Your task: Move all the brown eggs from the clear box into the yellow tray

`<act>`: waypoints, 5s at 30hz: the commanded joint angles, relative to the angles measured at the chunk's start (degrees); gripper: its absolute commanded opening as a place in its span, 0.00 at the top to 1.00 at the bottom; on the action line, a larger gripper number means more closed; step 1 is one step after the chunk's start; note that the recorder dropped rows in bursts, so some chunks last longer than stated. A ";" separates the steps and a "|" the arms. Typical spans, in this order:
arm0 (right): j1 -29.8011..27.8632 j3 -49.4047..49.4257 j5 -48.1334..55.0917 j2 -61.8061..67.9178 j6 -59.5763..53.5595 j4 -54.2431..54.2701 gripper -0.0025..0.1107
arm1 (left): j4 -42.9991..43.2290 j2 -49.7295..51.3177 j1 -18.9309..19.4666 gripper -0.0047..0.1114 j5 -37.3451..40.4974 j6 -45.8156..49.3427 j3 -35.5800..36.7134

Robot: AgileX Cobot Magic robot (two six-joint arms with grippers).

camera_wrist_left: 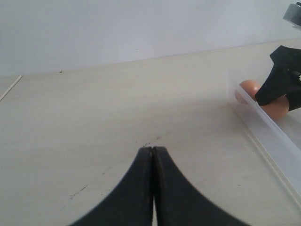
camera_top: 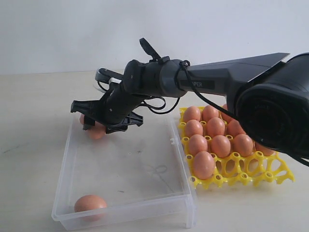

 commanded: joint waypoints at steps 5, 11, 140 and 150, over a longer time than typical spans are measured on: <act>0.17 -0.22 -2.01 -0.66 -0.51 -1.43 0.48 | 0.08 0.04 -0.08 0.96 -0.77 -0.25 -0.23; 0.17 -0.22 -2.22 -0.27 -0.51 -1.57 0.48 | 0.08 0.04 -0.08 0.96 -0.77 -0.25 -0.23; -7.33 82.41 -50.60 -49.94 -41.95 8.92 0.89 | 0.08 0.04 -0.08 0.96 -0.77 -0.25 -0.23; -7.33 82.41 -50.52 -49.94 -41.68 7.83 0.54 | 0.08 0.04 -0.08 0.96 -0.77 -0.25 -0.23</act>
